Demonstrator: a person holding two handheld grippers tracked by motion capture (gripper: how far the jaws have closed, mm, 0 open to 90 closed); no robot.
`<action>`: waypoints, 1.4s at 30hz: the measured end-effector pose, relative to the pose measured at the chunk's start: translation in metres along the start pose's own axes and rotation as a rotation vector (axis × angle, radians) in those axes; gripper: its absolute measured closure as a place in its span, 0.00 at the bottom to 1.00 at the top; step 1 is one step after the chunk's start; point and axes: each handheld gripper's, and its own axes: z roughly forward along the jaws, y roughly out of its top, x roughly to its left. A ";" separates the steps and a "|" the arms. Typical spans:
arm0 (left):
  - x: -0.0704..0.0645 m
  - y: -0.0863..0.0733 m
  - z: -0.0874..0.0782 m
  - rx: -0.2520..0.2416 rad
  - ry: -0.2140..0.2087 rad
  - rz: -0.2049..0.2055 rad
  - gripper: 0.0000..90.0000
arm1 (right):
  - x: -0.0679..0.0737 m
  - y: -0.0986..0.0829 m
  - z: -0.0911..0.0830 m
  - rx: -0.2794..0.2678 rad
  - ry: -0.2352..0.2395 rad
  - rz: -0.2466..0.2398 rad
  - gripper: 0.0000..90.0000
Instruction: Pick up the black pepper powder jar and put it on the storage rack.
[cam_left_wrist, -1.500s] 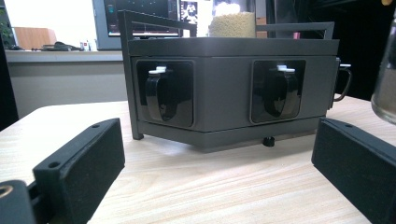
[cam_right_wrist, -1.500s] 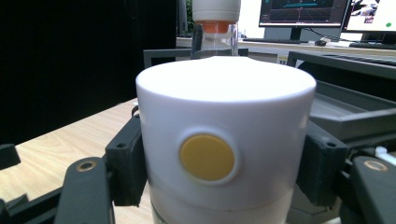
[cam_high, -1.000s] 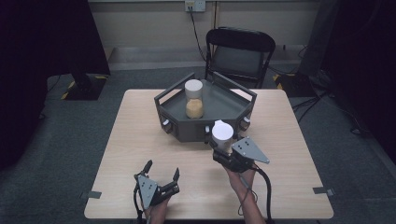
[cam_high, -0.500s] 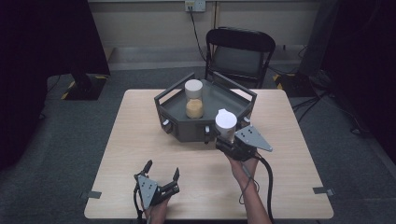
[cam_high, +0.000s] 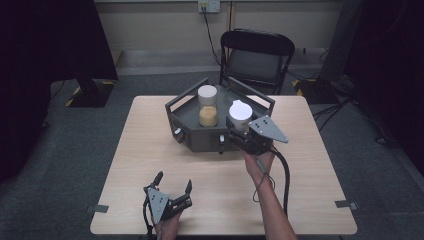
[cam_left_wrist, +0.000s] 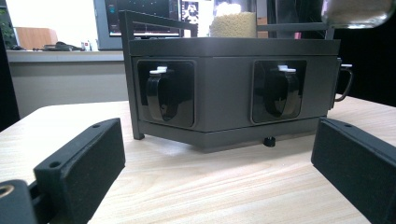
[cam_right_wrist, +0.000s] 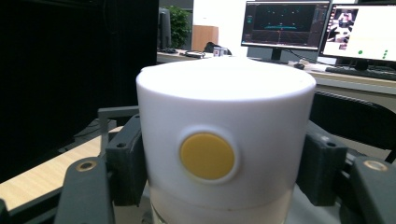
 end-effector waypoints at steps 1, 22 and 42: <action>0.000 0.000 0.000 0.000 0.000 0.000 0.02 | 0.000 0.001 0.003 -0.001 -0.003 -0.003 0.34; 0.000 0.000 0.000 0.000 0.002 0.000 0.03 | -0.003 0.020 0.059 0.022 -0.057 0.004 0.34; 0.000 0.000 0.000 0.000 0.002 0.000 0.03 | -0.013 0.010 0.091 0.060 -0.087 0.026 0.34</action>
